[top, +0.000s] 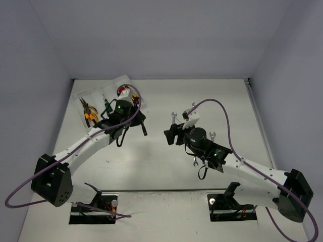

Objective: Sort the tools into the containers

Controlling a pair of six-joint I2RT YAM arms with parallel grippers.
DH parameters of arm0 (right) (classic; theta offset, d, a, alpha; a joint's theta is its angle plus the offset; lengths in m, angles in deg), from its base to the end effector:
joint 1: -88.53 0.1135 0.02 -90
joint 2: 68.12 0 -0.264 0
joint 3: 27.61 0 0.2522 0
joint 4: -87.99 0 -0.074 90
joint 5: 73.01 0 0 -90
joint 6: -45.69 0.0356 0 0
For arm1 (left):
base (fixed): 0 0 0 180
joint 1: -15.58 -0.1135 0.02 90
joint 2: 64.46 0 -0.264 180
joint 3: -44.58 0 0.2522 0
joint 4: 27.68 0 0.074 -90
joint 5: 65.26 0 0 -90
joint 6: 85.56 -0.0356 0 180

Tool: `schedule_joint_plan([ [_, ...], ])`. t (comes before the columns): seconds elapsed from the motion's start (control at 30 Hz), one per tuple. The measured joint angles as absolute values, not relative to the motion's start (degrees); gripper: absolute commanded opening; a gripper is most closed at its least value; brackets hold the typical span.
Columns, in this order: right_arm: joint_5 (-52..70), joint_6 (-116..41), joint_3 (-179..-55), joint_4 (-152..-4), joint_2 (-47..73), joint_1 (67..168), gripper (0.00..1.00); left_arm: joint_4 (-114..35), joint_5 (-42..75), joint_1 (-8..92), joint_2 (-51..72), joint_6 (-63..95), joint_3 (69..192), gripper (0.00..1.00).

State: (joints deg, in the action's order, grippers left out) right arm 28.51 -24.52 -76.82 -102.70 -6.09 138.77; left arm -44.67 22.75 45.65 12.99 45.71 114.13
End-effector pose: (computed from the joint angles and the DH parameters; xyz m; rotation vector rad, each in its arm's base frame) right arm 0.1659 0.1883 0.2867 -0.2796 1.6405 0.7789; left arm 0.2693 -0.1573 0.2904 -0.1821 2.0963 -0.8130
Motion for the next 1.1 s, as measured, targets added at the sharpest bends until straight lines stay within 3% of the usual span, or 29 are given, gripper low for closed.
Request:
schedule_joint_plan([
  [0.27, 32.28, -26.01, -75.52, -99.2, -8.15, 138.31, 0.66, -52.09, 22.53, 29.54, 21.11, 41.66, 125.82, 0.0],
  [0.63, 32.64, -26.67, -74.65, -95.11, -8.15, 137.95, 0.66, -62.37, 20.47, 11.03, 51.15, 33.06, 155.61, 0.02],
  [0.9, 33.28, -27.75, -74.65, -92.32, -8.12, 137.38, 0.67, -69.77, 20.05, 8.87, 63.54, 30.16, 164.33, 0.36],
  [0.97, 33.55, -28.19, -74.73, -91.74, -7.77, 136.72, 0.63, -70.74, 19.63, 9.08, 63.58, 30.08, 164.33, 0.48],
  [1.1, 32.74, -28.98, -75.74, -90.76, -4.87, 132.55, 0.55, -71.91, 20.66, 10.45, 61.09, 29.01, 164.25, 0.61],
])
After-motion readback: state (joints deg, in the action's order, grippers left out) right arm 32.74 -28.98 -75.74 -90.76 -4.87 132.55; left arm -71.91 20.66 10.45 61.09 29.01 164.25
